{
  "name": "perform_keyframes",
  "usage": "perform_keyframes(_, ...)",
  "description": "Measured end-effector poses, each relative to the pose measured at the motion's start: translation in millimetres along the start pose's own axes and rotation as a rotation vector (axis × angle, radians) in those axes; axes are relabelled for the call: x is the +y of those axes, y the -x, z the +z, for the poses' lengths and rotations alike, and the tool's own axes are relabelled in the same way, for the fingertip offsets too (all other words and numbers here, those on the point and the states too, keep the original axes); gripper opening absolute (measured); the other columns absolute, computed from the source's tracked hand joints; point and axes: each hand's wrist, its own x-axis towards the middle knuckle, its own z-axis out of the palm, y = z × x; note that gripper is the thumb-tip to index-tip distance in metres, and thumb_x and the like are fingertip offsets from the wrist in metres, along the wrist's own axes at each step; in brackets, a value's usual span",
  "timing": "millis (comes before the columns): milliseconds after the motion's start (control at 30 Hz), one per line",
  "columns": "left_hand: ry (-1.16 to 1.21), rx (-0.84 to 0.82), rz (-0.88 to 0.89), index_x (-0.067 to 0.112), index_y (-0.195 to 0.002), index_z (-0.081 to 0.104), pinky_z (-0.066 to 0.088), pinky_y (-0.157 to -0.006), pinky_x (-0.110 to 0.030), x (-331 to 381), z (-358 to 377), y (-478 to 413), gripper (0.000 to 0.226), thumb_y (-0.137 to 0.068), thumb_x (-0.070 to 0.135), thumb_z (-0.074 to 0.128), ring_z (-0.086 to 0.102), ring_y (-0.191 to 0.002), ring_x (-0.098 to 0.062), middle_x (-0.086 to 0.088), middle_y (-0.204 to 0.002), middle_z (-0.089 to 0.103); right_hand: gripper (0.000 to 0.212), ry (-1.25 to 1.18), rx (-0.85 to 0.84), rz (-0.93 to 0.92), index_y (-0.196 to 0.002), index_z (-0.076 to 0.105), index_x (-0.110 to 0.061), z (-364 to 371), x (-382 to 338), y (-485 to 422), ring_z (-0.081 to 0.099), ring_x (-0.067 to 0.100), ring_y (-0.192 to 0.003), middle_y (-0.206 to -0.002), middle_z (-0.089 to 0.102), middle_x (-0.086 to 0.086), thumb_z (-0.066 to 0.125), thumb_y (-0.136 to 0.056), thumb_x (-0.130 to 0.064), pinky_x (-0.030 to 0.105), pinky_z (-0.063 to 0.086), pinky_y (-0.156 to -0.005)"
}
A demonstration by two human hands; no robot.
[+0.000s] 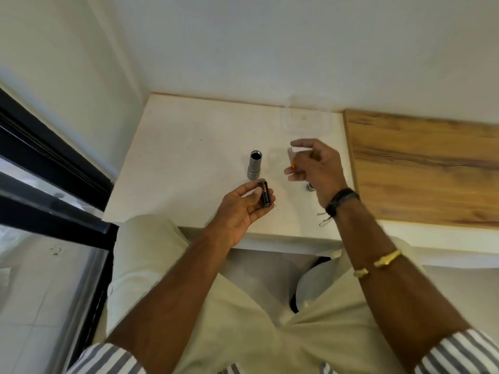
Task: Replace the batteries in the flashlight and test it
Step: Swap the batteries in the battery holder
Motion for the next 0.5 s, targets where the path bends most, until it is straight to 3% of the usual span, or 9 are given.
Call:
perform_keyframes(233, -0.058, 0.009, 0.016, 0.005, -0.121, 0.064, 0.059, -0.085, -0.04, -4, 4, 9, 0.025, -0.097, 0.003, 0.056, 0.071, -0.098, -0.033, -0.022, -0.109, 0.07, 0.019, -0.294, -0.086, 0.111, -0.109, 0.072, 0.003, 4, 21, 63, 0.076, 0.026, -0.083, -0.102, 0.078, 0.015, 0.069, -0.091, -0.001, 0.035, 0.063, -0.08)
perform_keyframes(500, -0.09, 0.018, 0.024, 0.008, -0.117, 0.066, 0.06, -0.08, -0.038, -7, 8, 15, 0.022, -0.097, 0.004, 0.057, 0.072, -0.097, -0.03, -0.018, -0.107, 0.072, 0.023, -0.194, -0.189, 0.066, -0.113, 0.071, 0.006, -8, 24, 79, 0.075, 0.034, -0.1, -0.104, 0.076, 0.022, 0.067, -0.092, 0.001, 0.037, 0.061, -0.089)
